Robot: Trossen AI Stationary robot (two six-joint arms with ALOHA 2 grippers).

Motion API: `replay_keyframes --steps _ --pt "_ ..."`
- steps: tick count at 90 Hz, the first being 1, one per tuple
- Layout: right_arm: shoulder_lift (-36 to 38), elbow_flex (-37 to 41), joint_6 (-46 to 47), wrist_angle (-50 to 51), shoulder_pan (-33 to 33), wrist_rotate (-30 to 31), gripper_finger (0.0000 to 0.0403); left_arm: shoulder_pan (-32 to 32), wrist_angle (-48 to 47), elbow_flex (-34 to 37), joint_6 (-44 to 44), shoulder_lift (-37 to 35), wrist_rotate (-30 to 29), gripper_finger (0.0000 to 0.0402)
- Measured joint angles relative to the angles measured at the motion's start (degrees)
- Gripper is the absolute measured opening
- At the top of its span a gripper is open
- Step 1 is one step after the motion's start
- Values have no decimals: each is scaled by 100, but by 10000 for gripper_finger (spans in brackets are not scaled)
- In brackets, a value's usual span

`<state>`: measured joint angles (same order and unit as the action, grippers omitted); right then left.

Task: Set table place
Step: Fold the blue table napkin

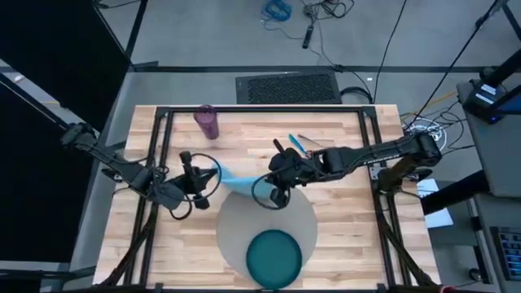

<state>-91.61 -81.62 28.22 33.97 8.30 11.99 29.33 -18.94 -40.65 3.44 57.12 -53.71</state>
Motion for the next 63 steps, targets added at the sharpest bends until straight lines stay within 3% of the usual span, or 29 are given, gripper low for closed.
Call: replay_keyframes --steps 11,22,42,63 --pt "2 -7 -200 211 -219 2 0 -79 -263 -284 -10 244 64 0" --pt "2 -7 -523 591 -570 16 0 -616 -707 -619 -13 379 25 0" --pt "-4 7 -1182 896 -1126 -6 0 -2186 -837 -536 217 950 1389 0" --pt "-15 335 -1794 823 -1840 -114 0 -3240 -149 -528 1205 1725 1650 0"
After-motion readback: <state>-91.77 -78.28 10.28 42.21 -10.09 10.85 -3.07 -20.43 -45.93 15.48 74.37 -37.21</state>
